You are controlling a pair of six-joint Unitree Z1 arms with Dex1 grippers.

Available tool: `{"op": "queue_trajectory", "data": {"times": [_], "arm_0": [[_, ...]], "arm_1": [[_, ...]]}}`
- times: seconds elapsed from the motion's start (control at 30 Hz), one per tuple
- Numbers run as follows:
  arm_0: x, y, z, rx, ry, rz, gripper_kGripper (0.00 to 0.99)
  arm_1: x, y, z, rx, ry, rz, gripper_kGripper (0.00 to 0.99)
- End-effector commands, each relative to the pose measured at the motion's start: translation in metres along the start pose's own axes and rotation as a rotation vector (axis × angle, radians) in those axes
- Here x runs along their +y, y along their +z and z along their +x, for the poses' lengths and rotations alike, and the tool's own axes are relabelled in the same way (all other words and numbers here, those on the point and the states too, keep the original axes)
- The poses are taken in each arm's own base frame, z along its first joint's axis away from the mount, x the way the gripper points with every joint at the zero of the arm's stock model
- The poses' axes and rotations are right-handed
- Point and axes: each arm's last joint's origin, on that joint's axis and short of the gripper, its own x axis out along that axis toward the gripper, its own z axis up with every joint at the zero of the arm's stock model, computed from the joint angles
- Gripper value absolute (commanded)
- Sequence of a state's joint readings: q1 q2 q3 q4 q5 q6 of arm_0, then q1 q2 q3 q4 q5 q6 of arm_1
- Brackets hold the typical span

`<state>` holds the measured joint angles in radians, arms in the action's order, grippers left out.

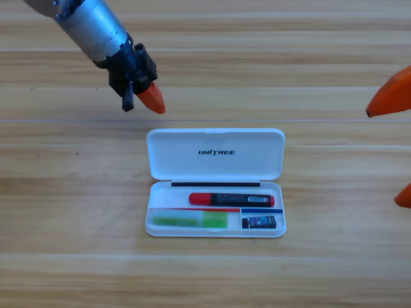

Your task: Clean up eraser and pencils

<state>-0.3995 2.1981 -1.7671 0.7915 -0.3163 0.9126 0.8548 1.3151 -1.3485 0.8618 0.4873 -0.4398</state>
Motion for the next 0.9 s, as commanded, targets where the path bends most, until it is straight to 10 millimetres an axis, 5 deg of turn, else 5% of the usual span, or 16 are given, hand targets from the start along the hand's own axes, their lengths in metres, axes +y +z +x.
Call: {"op": "queue_trajectory", "data": {"times": [0.03,0.9], "arm_0": [[-0.017,0.006,0.033,0.036,-0.086,0.013,0.000],[-0.051,0.027,0.021,0.058,-0.148,0.004,0.000]], "arm_1": [[0.001,-0.005,-0.004,-0.033,0.015,0.008,0.893],[-0.003,-0.002,0.002,-0.025,0.031,0.017,0.943]]}}
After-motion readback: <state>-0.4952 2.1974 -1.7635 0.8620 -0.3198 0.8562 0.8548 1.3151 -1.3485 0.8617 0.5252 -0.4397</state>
